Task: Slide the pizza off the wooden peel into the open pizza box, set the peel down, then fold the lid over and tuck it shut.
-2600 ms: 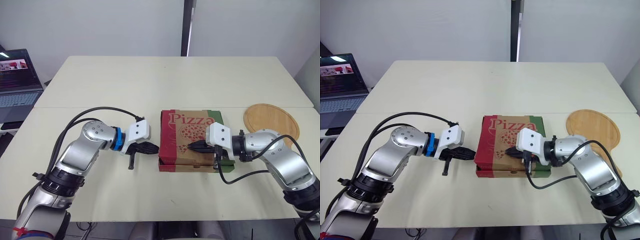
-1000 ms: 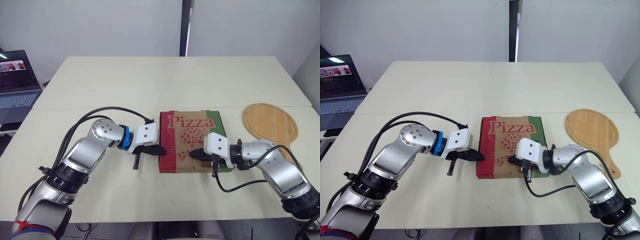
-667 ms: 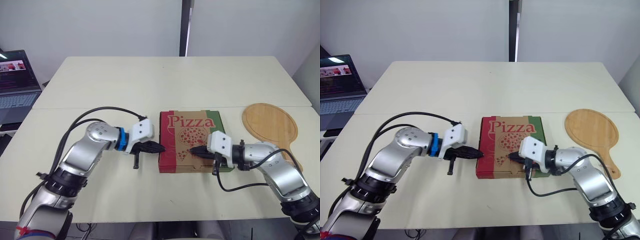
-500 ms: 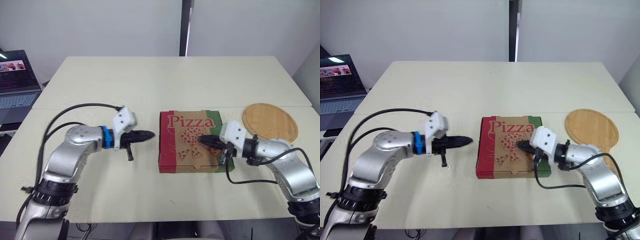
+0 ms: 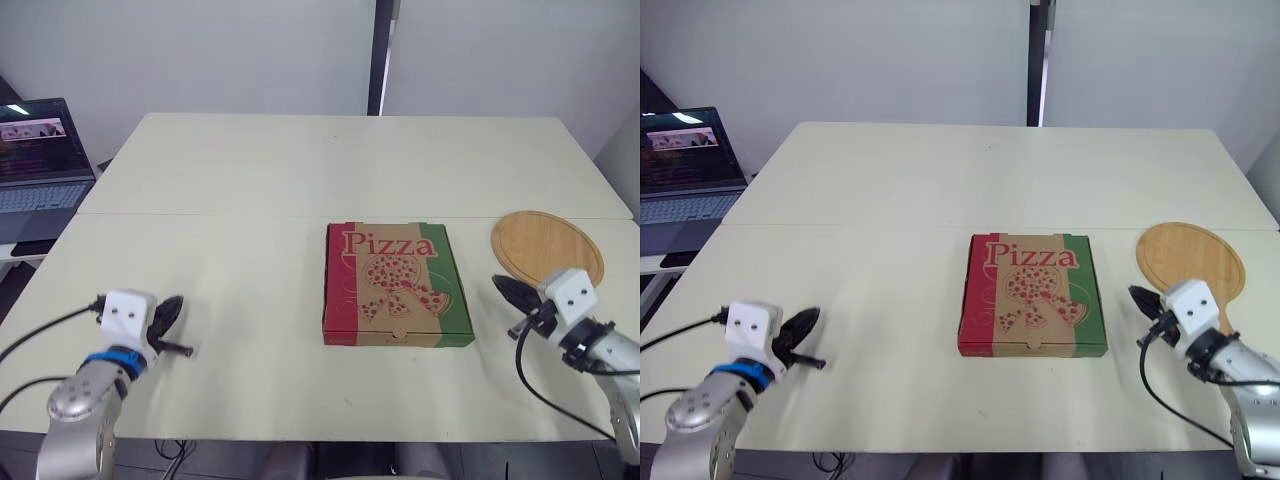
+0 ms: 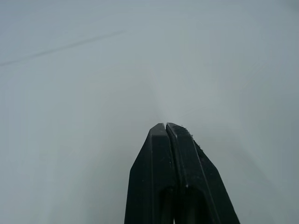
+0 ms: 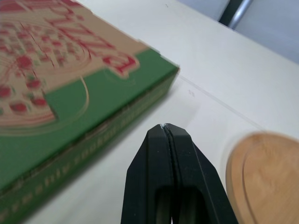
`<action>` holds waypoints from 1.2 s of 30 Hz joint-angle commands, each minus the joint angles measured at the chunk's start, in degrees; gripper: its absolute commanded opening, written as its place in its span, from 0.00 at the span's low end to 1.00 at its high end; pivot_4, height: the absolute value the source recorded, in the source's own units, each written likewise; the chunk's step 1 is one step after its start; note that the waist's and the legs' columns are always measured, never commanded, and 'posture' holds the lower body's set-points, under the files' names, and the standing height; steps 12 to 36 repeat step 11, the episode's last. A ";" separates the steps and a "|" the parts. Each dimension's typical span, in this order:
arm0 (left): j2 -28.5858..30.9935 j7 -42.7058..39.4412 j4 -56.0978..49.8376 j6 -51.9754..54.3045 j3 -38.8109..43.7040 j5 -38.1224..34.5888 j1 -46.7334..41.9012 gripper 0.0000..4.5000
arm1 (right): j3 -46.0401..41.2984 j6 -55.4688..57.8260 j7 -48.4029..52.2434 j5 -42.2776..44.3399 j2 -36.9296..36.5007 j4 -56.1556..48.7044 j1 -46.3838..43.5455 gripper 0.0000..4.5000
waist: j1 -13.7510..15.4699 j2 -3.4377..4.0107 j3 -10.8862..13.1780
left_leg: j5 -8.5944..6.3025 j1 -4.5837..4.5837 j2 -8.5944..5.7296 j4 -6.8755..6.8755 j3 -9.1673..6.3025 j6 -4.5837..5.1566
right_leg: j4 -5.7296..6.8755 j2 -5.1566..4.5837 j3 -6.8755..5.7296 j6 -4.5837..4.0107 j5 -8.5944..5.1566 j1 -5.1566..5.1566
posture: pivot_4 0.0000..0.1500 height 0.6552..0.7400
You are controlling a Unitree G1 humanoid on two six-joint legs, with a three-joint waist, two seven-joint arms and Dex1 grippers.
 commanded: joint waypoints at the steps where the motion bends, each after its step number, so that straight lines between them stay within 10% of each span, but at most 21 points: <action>1: 0.13 1.11 -0.92 -3.64 0.87 0.71 1.70 0.00 | -2.55 -3.83 -1.51 -0.19 0.78 0.77 2.41 0.01 | 0.13 0.01 0.00 | 0.00 0.01 0.00 0.01 0.01 0.00 | 0.01 0.00 0.01 0.00 0.00 0.01 | 1.00 1.00; 36: 1.08 -2.37 0.68 -3.76 0.77 -2.94 2.80 0.00 | -1.77 -4.64 -2.39 -0.61 0.03 4.59 2.16 0.01 | -0.25 0.05 -0.02 | -0.08 0.33 0.07 -0.09 0.07 0.14 | 0.01 0.05 0.01 -0.01 -0.02 0.21 | 1.00 1.00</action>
